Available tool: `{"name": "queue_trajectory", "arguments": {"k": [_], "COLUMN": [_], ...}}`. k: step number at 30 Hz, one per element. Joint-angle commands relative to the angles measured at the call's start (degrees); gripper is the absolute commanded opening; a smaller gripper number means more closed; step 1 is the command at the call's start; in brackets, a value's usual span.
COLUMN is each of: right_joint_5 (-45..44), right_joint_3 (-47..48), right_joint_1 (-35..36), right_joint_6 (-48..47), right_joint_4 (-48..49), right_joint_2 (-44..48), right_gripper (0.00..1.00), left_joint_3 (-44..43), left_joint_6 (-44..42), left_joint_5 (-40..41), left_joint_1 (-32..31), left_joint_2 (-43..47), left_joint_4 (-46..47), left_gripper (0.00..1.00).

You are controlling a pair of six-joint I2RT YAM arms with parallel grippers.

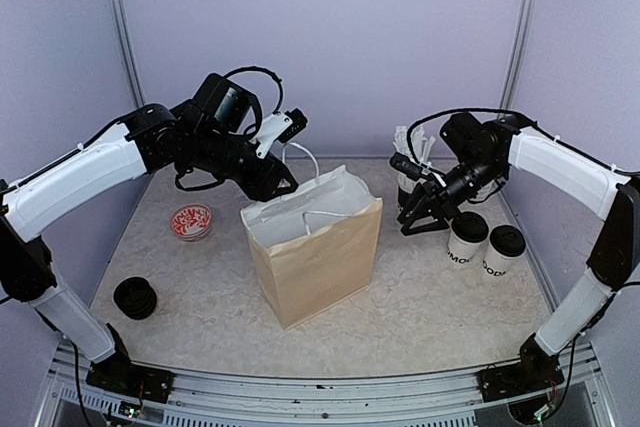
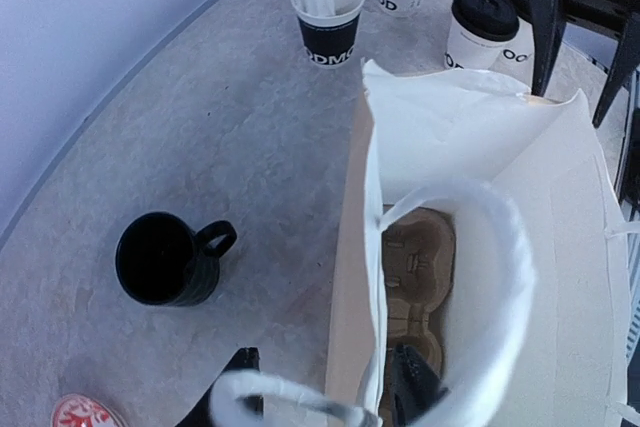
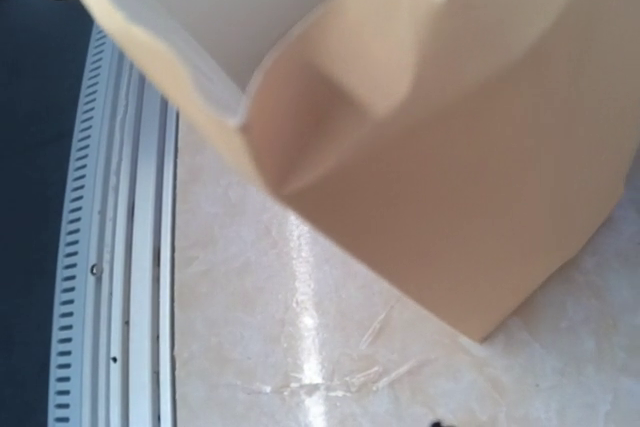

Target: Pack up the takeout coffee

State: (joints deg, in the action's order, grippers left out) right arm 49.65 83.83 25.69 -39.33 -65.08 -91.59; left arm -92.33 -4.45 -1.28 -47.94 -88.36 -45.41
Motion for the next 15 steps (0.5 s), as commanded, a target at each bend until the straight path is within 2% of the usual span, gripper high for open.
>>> {"name": "queue_trajectory", "arguments": {"k": [1, 5, 9, 15], "right_joint_5": [-0.3, -0.3, -0.4, 0.8], "right_joint_3": [-0.1, -0.2, -0.6, -0.3], "right_joint_1": [-1.4, -2.0, -2.8, -4.5], "right_joint_6": [0.8, 1.0, 1.1, 1.4], "right_joint_4": [0.3, 0.3, 0.5, 0.7], "right_joint_2": [2.0, 2.3, 2.6, 2.3], "right_gripper": [0.45, 0.43, 0.42, 0.42], "left_joint_3": [-4.5, -9.3, -10.2, -10.2], "left_joint_6": [-4.8, -6.2, -7.3, -8.7], "left_joint_5": [-6.5, -8.0, -9.7, -9.0], "left_joint_1": [0.1, 0.0, -1.5, -9.7], "left_joint_2": [-3.8, -6.9, -7.0, -4.7], "left_joint_4": [3.4, 2.5, 3.3, 2.8], "left_gripper": [0.38, 0.11, 0.0, 0.0]}}
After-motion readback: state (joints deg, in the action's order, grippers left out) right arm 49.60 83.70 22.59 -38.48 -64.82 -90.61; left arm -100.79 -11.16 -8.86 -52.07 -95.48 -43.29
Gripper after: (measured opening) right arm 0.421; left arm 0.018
